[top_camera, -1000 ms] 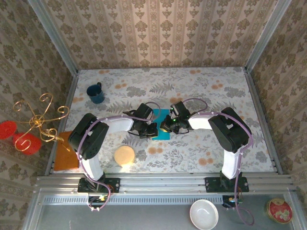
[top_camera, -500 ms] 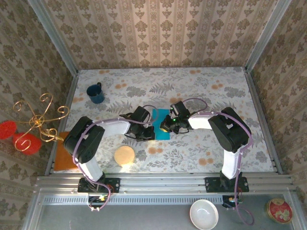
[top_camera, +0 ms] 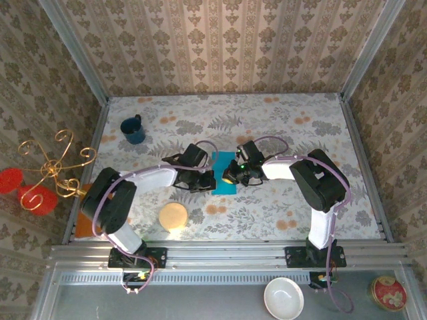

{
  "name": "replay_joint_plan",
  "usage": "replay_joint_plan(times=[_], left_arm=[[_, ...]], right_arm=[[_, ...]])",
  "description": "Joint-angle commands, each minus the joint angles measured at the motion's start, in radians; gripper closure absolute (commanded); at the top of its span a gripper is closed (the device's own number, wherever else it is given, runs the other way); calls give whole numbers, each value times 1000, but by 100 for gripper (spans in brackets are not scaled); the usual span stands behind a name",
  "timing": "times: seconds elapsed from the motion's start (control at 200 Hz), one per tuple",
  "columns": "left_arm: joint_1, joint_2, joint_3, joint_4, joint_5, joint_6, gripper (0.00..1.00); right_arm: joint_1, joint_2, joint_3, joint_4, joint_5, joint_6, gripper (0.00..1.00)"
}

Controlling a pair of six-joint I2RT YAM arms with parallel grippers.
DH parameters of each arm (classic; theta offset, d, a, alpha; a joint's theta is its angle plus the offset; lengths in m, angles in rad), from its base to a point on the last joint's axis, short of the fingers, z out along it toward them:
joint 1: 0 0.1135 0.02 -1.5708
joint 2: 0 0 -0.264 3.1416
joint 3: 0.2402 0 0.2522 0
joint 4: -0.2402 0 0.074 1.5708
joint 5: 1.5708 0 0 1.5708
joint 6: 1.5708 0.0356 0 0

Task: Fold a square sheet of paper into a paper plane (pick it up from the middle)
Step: Fold the triangle a second time at the center of the table.

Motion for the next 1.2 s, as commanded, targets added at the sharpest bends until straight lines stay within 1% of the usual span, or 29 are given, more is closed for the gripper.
replay_joint_plan(times=[0.0, 0.18, 0.365, 0.45, 0.535, 0.595, 0.66, 0.715, 0.975, 1.195], left_arm=[[15, 64, 34, 16, -17, -22, 100], [14, 110, 37, 10, 6, -24, 100], [18, 112, 20, -54, -51, -5, 100], [18, 122, 10, -68, -60, -8, 100], [19, 132, 5, -84, -68, -8, 100], [18, 134, 0, -84, -69, -8, 100], [19, 135, 1, -81, -64, -5, 100], [18, 137, 1, -77, -59, -6, 100], [18, 140, -5, -68, -51, -6, 100], [19, 144, -5, -61, -44, -8, 100]], right_arm=[[-10, 76, -28, -133, 95, -5, 100], [-10, 73, -25, -135, 91, -7, 100], [-10, 67, -21, -139, 91, -17, 100], [-13, 51, -11, -135, 84, -38, 100], [-28, 17, 19, -124, 40, -110, 99], [-39, -12, 58, -153, 9, -181, 98], [-36, -44, 94, -199, 5, -250, 97], [-26, -62, 94, -201, 3, -273, 97], [38, -40, 47, -131, -39, -199, 99], [70, 6, 70, -126, -42, -189, 100]])
